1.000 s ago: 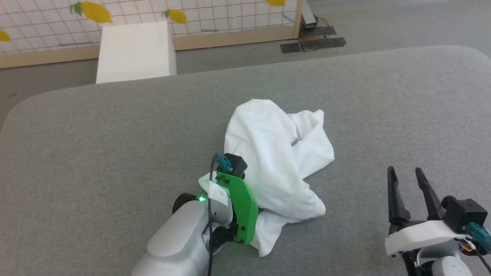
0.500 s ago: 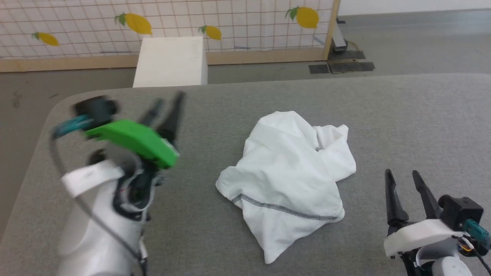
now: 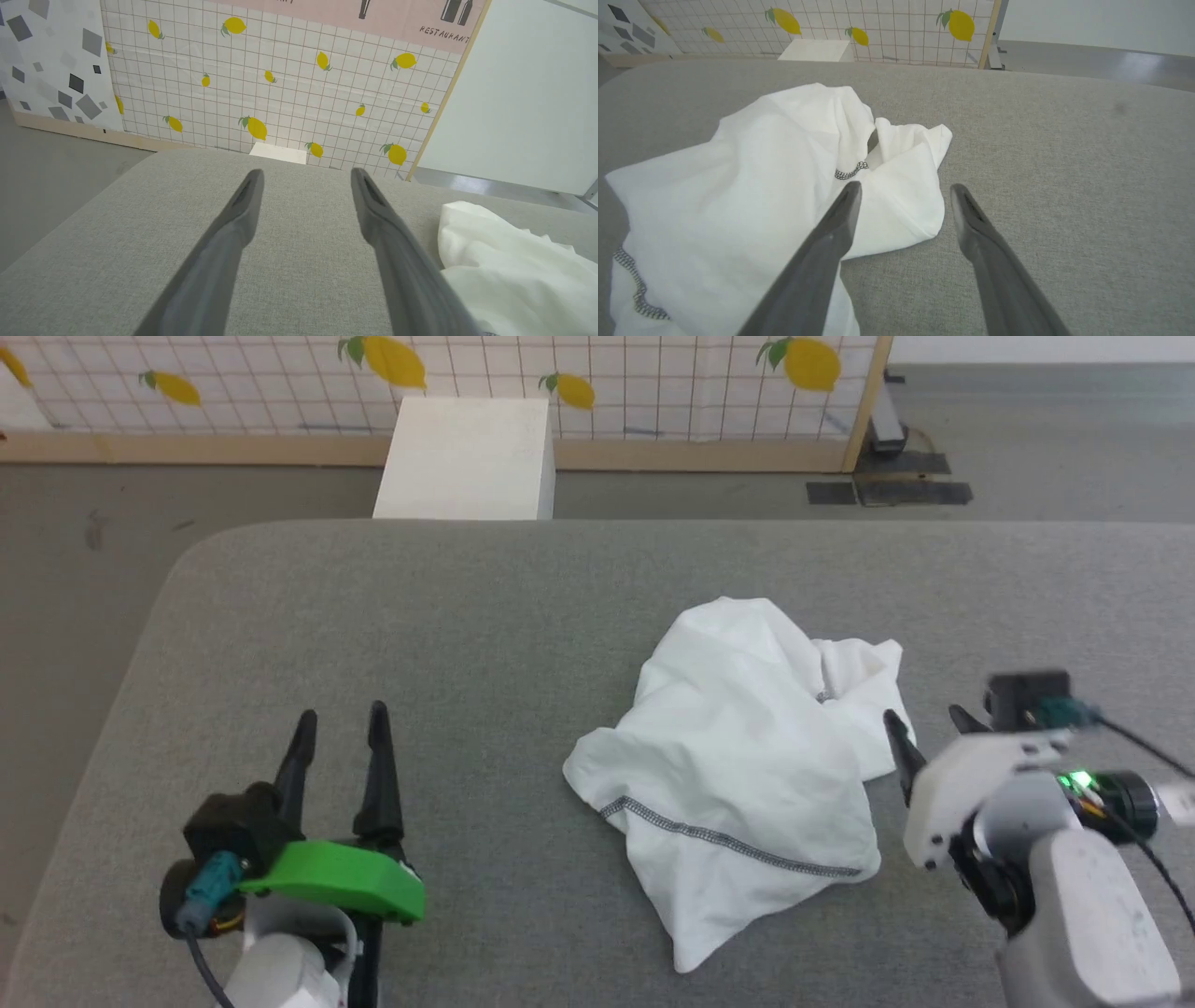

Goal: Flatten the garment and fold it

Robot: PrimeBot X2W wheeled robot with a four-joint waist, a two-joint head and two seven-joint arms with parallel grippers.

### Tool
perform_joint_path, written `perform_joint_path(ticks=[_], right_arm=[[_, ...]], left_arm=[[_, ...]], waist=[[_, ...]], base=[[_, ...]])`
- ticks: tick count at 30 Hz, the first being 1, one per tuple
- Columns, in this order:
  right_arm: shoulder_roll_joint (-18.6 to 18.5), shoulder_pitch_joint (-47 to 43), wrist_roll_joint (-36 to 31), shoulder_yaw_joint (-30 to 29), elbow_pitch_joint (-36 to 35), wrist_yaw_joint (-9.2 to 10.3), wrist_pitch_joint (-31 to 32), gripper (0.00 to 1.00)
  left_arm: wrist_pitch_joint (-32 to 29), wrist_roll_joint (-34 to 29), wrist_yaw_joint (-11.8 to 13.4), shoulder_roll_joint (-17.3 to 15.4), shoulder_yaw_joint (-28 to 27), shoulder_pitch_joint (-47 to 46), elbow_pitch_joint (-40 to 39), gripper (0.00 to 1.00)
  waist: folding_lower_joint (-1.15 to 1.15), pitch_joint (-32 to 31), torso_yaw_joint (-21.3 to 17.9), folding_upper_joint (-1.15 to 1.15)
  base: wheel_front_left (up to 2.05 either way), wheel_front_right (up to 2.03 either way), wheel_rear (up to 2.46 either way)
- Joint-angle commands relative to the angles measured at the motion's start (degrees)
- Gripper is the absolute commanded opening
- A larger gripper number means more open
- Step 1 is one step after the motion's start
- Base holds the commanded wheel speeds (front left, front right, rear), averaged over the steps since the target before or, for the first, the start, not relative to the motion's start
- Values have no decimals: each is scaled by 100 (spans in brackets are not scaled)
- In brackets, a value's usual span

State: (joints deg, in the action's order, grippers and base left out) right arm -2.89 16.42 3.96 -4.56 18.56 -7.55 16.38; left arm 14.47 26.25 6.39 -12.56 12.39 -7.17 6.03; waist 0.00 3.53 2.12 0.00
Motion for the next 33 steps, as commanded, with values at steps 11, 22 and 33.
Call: perform_joint_path(ticks=[11,22,33], right_arm=[[-504,1301,-444,830,1164,6,1948,100],[-780,1486,161,995,1290,6,1832,0],[-1579,828,226,-1212,212,6,2076,0]], left_arm=[[51,-461,-90,537,-146,207,-332,100],[52,-720,-344,820,-384,158,-313,100],[52,-979,-543,877,-495,248,-169,100]], waist=[[0,752,592,0],[0,807,661,0],[0,450,230,0]], base=[[0,0,0],[0,0,0],[0,0,0]])
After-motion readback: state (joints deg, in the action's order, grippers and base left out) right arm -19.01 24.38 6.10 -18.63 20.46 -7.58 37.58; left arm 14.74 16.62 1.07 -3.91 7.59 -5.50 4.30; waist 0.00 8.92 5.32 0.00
